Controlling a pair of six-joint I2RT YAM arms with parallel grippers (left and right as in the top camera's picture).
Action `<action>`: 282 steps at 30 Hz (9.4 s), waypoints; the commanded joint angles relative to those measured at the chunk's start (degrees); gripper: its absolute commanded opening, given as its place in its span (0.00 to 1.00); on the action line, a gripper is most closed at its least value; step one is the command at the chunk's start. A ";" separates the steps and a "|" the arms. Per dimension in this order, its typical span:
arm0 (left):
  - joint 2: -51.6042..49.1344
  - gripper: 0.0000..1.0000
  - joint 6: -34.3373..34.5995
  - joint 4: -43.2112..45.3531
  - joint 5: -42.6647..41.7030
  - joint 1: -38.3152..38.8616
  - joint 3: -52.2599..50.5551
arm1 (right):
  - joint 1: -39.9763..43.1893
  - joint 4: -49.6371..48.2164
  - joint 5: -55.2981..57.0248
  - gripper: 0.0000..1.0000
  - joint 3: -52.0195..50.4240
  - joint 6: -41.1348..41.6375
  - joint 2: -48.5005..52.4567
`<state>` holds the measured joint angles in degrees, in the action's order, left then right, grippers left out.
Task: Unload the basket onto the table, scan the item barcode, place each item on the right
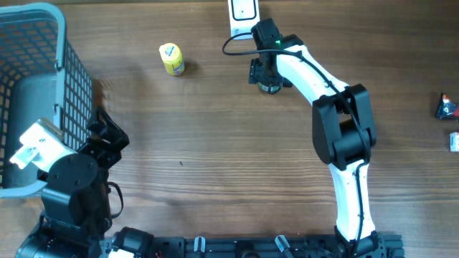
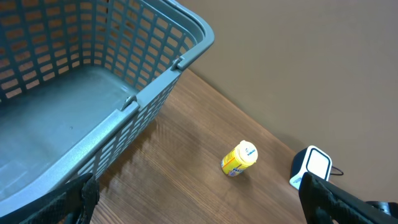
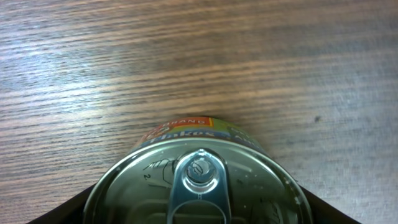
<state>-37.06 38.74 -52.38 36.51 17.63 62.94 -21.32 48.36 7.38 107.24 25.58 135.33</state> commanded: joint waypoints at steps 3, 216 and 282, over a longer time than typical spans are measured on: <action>0.15 1.00 0.74 -0.04 -0.48 0.22 -0.04 | 0.39 0.50 0.28 0.92 -1.70 -4.22 4.07; 0.04 1.00 0.76 -2.36 -1.51 0.22 -0.04 | 2.14 -8.07 -47.84 0.57 -0.31 -19.26 -0.39; -7.96 1.00 0.74 -3.93 -0.63 0.22 -0.04 | 0.87 -74.71 -8.22 0.57 -0.85 -33.16 8.83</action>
<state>-45.17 38.92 -56.10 35.27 17.63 62.94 -20.36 -25.50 -1.58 105.51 -5.30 144.03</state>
